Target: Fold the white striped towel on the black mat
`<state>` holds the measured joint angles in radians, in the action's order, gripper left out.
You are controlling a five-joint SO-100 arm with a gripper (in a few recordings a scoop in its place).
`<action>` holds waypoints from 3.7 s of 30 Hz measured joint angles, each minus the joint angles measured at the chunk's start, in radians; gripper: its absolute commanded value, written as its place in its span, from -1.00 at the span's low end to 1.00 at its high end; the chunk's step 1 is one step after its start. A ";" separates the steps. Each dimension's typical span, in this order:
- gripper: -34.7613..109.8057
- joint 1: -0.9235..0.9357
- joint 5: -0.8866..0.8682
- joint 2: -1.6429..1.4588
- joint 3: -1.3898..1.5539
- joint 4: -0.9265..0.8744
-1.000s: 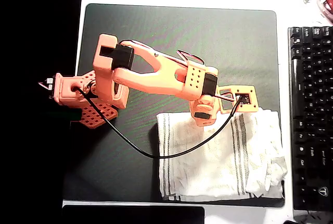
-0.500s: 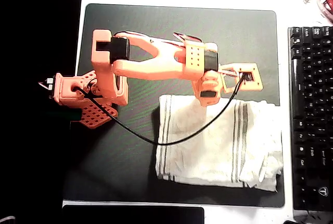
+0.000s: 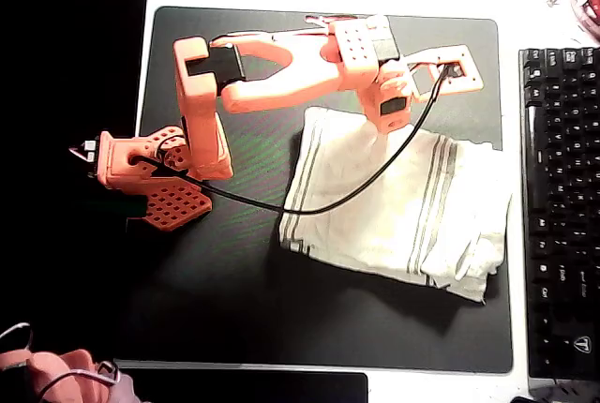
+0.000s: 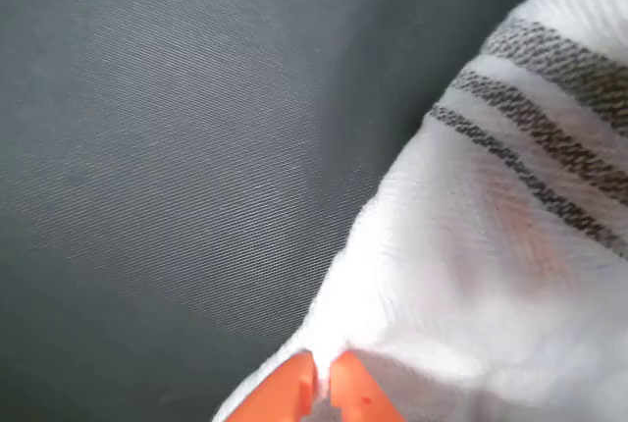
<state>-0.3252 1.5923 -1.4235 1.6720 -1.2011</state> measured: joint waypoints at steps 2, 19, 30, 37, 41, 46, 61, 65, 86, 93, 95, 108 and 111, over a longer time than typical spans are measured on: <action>-0.52 -0.021 0.000 0.015 -0.008 -0.002; -0.20 0.115 -0.043 -0.359 0.196 0.000; -0.20 0.141 -0.037 -0.552 0.388 0.012; -0.32 0.186 -0.031 -0.784 0.584 -0.014; -0.38 0.193 -0.008 -1.006 0.773 0.003; -0.46 0.221 0.000 -1.226 0.951 0.035; -0.52 0.304 0.023 -1.738 1.327 0.043; -0.52 0.311 0.015 -1.807 1.401 0.043; -0.52 0.304 0.002 -1.910 1.463 -0.098; -0.52 0.304 -0.005 -1.911 1.463 -0.160; -0.52 0.304 -0.005 -1.911 1.463 -0.160; -0.52 0.304 -0.005 -1.911 1.463 -0.163; -0.52 0.304 -0.005 -1.911 1.463 -0.163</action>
<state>-0.0215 1.5877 -3.3349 3.1355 -1.3637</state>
